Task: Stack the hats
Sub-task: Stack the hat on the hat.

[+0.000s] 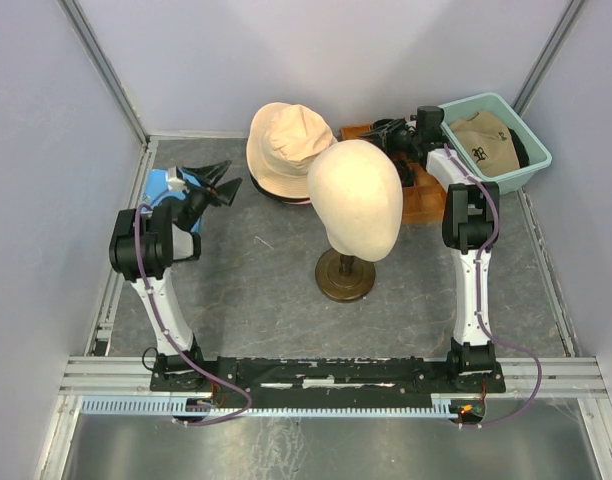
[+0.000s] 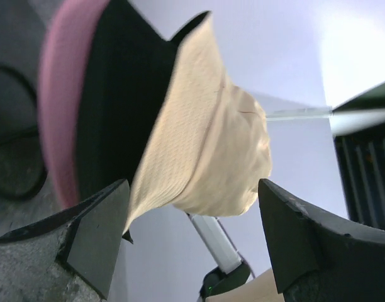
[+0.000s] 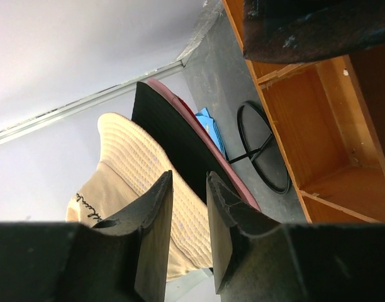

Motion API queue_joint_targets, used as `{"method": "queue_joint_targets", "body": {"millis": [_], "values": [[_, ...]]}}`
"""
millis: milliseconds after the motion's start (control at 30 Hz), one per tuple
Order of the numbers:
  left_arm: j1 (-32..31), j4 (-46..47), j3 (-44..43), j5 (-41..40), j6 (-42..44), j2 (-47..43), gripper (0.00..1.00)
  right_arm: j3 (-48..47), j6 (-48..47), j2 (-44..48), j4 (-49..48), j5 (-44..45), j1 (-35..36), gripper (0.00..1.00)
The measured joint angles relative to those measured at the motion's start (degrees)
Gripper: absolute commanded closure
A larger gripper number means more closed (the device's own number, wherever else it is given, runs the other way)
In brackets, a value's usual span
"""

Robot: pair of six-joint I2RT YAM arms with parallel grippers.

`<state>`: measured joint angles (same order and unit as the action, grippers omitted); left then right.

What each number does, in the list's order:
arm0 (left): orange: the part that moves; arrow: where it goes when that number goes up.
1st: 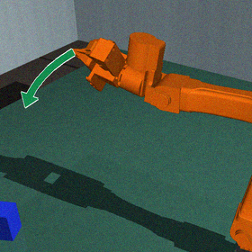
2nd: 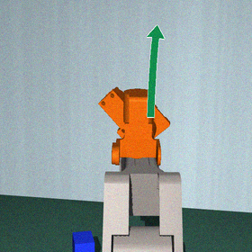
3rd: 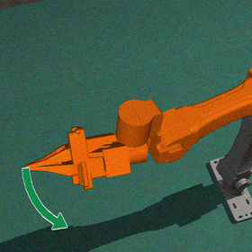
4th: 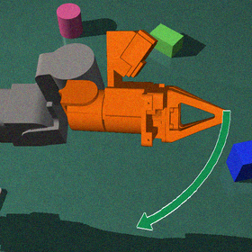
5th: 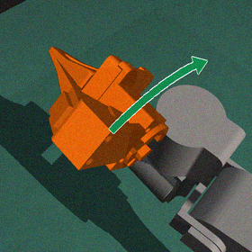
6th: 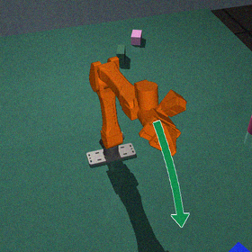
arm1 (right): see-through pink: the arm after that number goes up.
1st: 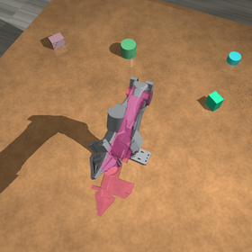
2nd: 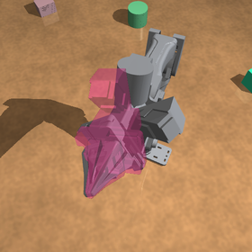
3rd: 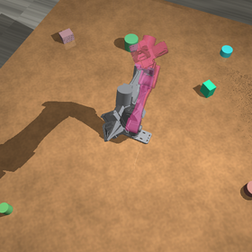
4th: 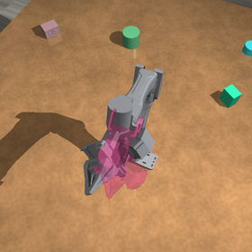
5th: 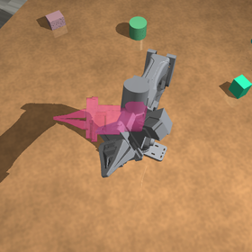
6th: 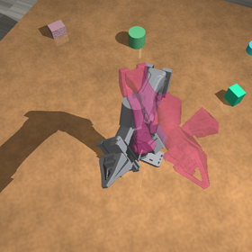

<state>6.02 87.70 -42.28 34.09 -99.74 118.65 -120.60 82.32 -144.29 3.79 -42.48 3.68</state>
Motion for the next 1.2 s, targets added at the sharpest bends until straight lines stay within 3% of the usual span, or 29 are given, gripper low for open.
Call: {"method": "queue_joint_targets", "body": {"millis": [267, 433, 700, 1200], "values": [[0.26, -15.15, -29.33, 13.79, 8.55, 0.83, 0.12, 1.70, 0.46, 0.90, -0.98, -1.01, -0.44, 0.66], [0.37, -22.27, -43.93, 18.21, 12.59, 5.46, 0.13, 2.93, 1.49, 1.64, -2.36, -1.46, -1.18, 0.66], [0.61, -41.83, -54.95, 21.35, 24.65, 12.48, 0.14, 4.04, 3.41, 2.38, -3.91, -1.62, -3.37, 0.67], [-0.11, -45.75, -59.69, 23.52, 26.16, 17.62, 0.15, 4.28, 5.53, 2.80, -5.95, -1.57, -3.91, 0.67]]}}
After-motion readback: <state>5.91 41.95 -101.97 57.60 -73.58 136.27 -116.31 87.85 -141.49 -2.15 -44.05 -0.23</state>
